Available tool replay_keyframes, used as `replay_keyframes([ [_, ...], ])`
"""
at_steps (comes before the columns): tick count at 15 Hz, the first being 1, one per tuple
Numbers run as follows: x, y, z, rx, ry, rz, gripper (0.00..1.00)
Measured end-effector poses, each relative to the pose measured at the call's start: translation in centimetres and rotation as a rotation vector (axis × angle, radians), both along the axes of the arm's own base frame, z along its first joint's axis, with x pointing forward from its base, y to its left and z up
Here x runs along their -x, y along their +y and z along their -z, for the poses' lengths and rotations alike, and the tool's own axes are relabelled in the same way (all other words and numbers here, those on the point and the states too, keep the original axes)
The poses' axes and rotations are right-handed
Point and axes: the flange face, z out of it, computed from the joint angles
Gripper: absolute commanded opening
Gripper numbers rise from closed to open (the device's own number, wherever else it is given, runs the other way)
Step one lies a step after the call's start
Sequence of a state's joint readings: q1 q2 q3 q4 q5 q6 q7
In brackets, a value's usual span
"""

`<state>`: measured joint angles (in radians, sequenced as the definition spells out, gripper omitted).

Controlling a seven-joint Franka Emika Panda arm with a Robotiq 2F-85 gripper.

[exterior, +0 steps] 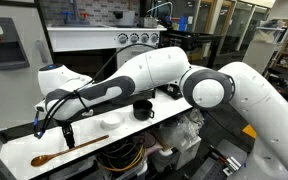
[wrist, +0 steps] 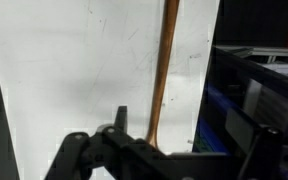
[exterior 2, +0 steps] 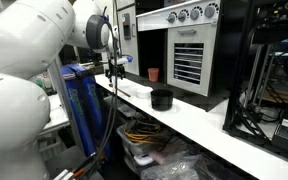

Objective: Put the cup on the cabinet then use the wooden spoon to mix in the black mug

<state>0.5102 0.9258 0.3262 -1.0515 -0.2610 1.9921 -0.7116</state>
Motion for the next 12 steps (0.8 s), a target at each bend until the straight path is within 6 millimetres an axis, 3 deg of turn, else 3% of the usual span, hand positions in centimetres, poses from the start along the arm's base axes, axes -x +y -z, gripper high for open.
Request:
replay_keyframes([
  [12, 0.8, -0.7, 3.1, 0.037, 0.044, 0.075, 1.0],
])
